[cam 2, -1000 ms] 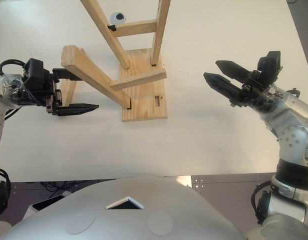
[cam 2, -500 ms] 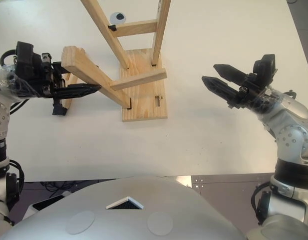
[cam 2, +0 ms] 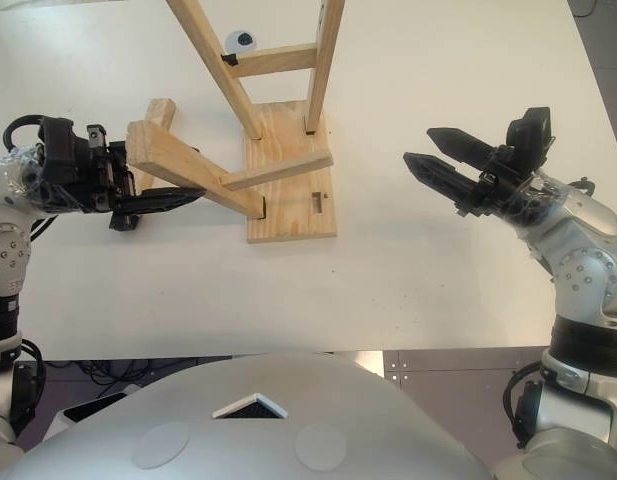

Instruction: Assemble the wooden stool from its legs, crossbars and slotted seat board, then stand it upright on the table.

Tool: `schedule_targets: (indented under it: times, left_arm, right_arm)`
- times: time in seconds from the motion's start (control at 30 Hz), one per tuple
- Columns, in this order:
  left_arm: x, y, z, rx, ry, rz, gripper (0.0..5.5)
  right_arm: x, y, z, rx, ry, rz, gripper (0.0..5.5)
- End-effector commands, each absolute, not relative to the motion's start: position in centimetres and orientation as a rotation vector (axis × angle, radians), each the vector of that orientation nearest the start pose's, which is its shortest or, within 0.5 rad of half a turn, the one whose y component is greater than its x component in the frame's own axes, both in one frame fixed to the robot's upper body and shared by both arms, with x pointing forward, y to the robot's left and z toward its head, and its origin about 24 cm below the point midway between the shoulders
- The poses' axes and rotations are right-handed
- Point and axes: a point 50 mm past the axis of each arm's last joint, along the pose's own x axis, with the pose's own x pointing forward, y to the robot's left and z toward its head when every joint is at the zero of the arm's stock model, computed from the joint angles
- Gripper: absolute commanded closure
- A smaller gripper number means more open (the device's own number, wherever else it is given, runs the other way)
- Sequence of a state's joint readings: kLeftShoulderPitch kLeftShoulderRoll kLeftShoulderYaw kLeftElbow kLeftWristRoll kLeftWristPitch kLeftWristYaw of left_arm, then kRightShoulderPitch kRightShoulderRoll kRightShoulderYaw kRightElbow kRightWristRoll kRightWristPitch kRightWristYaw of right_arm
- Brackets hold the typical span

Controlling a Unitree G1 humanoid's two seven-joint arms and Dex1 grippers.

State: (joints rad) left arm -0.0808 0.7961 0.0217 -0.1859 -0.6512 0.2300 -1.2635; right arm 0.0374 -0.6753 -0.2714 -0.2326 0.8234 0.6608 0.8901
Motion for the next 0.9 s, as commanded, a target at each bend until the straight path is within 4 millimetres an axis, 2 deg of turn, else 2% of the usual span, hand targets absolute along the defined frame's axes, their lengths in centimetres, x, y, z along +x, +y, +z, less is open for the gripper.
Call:
schedule_targets:
  times: [0.03, 0.13, 0.27, 0.3, 0.4, 0.5, 0.57, 0.63, 0.7, 0.9]
  left_arm:
    - [21.9, 21.5, 11.3, 0.084, 0.326, -1.371, 3.49]
    - [22.0, 21.6, 11.6, 0.095, 0.334, -1.376, 3.49]
    - [21.3, 22.1, 12.3, 0.207, 0.354, -1.343, 3.49]
    - [21.3, 22.2, 13.0, 0.230, 0.344, -1.345, 3.20]
    - [21.9, 22.5, 14.6, 0.270, 0.302, -1.322, 2.86]
    - [22.1, 23.0, 15.0, 0.281, 0.306, -1.297, 2.52]
    - [21.9, 23.6, 14.4, 0.284, 0.349, -1.287, 2.26]
    - [22.3, 26.3, 11.7, 0.404, 0.523, -1.137, 1.95]
    - [23.0, 28.7, 9.8, 0.471, 0.600, -0.974, 1.67]
    - [24.1, 29.4, 6.5, 0.318, 0.562, -0.670, 1.67]
  right_arm:
    - [21.8, -24.1, 11.0, 0.267, 0.264, 0.856, 1.99]
    - [21.7, -24.0, 11.0, 0.268, 0.259, 0.851, 1.99]
    - [21.6, -24.2, 10.9, 0.267, 0.257, 0.840, 1.99]
    - [21.4, -24.3, 10.8, 0.268, 0.258, 0.832, 1.99]
    - [21.0, -24.4, 10.5, 0.271, 0.264, 0.820, 1.99]
    - [20.9, -24.1, 10.3, 0.268, 0.265, 0.827, 1.99]
    - [20.7, -24.0, 10.2, 0.270, 0.264, 0.820, 1.99]
    - [20.6, -24.0, 10.0, 0.269, 0.266, 0.815, 1.99]
    - [20.6, -24.1, 9.9, 0.266, 0.267, 0.808, 1.99]
    - [20.7, -23.9, 9.7, 0.262, 0.268, 0.804, 1.99]
